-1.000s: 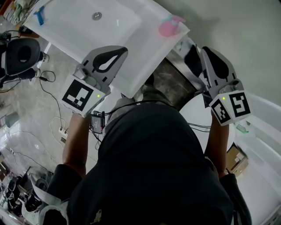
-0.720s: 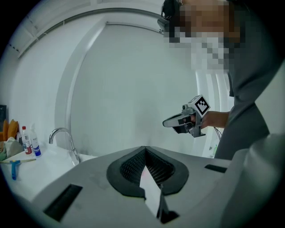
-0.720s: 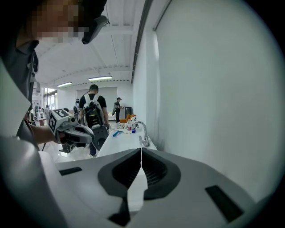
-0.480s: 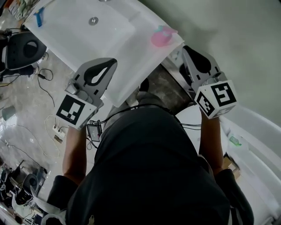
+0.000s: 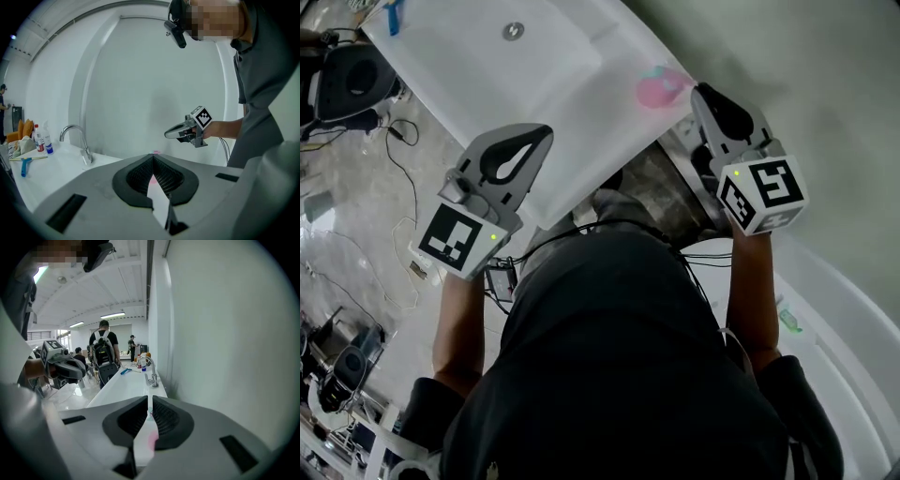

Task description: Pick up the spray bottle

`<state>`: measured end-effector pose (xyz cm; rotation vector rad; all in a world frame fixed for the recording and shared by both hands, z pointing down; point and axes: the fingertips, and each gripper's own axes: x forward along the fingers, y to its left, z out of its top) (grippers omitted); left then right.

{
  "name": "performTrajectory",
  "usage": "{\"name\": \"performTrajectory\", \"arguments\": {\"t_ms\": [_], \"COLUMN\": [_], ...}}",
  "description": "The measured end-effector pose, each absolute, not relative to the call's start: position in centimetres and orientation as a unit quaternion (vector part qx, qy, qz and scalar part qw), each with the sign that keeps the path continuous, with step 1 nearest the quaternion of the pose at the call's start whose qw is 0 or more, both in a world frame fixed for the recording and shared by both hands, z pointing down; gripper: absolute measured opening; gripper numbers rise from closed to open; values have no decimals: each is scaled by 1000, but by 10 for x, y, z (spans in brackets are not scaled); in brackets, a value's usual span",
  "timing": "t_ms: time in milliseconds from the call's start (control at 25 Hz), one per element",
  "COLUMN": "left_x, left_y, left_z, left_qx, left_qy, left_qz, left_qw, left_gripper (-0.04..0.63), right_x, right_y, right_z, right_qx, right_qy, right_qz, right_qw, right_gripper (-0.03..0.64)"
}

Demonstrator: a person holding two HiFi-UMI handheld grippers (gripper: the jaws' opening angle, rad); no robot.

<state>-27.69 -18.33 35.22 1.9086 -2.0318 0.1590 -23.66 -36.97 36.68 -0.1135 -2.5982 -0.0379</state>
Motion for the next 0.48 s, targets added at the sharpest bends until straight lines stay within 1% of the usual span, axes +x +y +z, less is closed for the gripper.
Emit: {"name": "performTrajectory", "arguments": {"t_ms": [40,80,120,160,360,480], "left_x": [-281,-285,-289,-292,-301,-304], "left_y": [-187,-189,-191,-193,-199,-207], "left_z": [356,359,362,364,365,372], "left_qx": [670,667,664,662,655,652], "left_qy": [-719,-720,-721,-722,-726,-727], "left_qz": [56,56,56,57,56,58], "left_qw": [178,183,188,191,202,209], "left_gripper": [3,3,3,3,3,3], "right_x": [-243,-249,-255,-261,-276,-281], "right_y": [-374,-378,-381,-383,-392,-401], "right_z": [373,379,384,388,403,418], "right_qx": [-48,-54,-60,-66,-81,-91], "right_qy": [-961,-960,-958,-956,-949,-943], "right_qz": [-15,-15,-15,-15,-19,-18], "right_qw": [271,275,280,285,305,319], "right_gripper": [17,43,92,121,137,166]}}
